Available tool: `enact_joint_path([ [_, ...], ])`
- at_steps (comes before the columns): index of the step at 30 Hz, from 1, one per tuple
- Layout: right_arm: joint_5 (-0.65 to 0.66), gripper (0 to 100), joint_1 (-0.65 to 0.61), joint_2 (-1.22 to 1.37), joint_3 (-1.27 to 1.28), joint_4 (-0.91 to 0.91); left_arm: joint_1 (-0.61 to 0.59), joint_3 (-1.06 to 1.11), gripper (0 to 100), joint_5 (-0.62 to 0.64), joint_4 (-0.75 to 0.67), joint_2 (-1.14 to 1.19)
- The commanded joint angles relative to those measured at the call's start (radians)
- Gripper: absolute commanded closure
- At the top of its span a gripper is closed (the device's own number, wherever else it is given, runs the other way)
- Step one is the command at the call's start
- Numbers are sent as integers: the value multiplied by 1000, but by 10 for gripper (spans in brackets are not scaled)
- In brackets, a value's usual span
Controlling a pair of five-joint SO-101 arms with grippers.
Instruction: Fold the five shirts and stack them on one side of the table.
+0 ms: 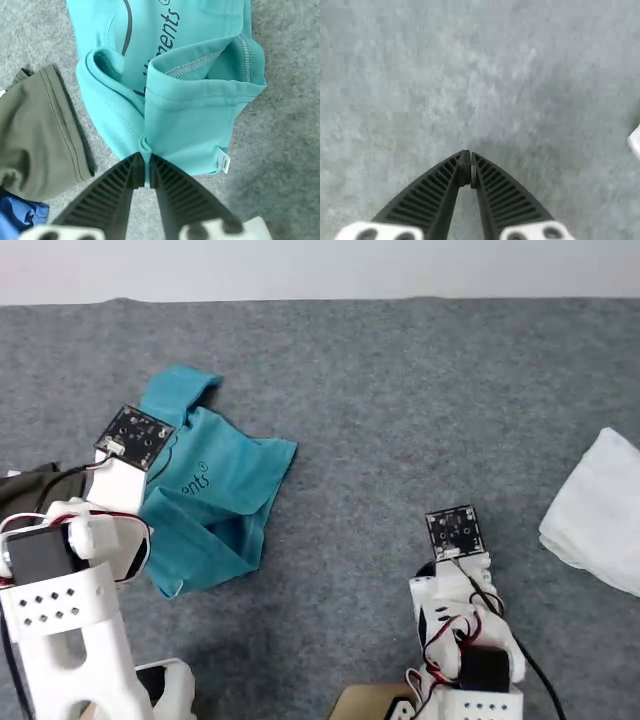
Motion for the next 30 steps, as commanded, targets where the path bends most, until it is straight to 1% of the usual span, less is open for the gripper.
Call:
enact_joint_path([
  [1,9,990,-41,19,-176,36,-8,-5,997,21,21,-25],
  [4,6,990,-76,143,-311,77,-8,-5,996,52,23,-25],
  [8,3,990,-82,455,-572,82,-8,-8,980,51,25,-25],
  [12,3,990,-85,799,-856,137,-11,-39,859,54,25,-26],
  [13,3,990,-85,881,-925,160,-28,-56,833,54,25,-26],
  [17,3,990,-85,1155,-1140,255,-109,-145,784,49,23,-25],
  [20,3,990,-85,1299,-1275,303,-180,-194,776,41,21,-23],
  [22,3,990,-102,1371,-1347,315,-247,-208,777,11,20,-23],
  [27,11,990,-231,1514,-1467,318,-470,-185,778,-9,-28,-23],
  [30,11,990,-328,1573,-1508,318,-569,-176,779,-9,-29,-23],
])
